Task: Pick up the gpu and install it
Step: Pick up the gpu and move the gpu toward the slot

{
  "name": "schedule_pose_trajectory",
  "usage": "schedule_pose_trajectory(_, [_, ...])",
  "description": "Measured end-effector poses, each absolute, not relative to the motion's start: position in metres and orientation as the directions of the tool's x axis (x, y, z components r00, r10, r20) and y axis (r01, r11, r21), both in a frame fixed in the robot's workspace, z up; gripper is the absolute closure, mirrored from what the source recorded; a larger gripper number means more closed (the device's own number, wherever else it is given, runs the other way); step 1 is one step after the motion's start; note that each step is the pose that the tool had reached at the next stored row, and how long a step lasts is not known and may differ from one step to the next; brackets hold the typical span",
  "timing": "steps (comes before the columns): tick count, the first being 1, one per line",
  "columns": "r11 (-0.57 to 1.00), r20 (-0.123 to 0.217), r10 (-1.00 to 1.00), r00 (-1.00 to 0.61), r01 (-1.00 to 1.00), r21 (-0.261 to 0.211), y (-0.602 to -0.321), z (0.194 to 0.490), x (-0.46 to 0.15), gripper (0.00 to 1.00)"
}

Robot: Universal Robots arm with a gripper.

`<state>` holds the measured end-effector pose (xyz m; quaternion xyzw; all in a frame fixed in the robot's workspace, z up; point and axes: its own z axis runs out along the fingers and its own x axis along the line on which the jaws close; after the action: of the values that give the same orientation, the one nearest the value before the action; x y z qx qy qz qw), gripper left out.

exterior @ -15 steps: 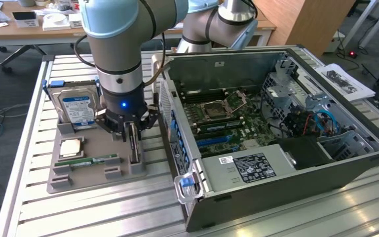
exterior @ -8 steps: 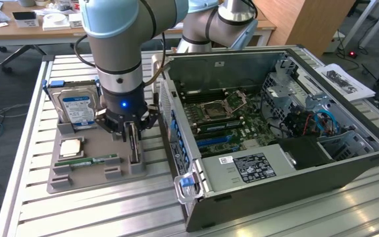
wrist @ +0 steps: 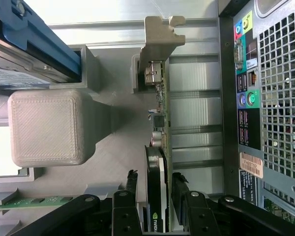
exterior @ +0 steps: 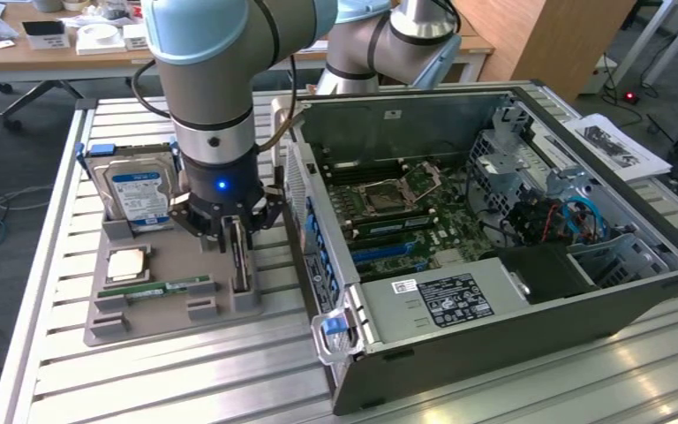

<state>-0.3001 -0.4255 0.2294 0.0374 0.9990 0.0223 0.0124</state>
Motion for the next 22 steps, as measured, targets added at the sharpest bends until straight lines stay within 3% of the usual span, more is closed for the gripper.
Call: schedule_pose_trajectory(22, [0.996, -0.023, 0.075, -0.997, 0.074, 0.051, -0.4262, 0.2297, -0.2987, 0.58])
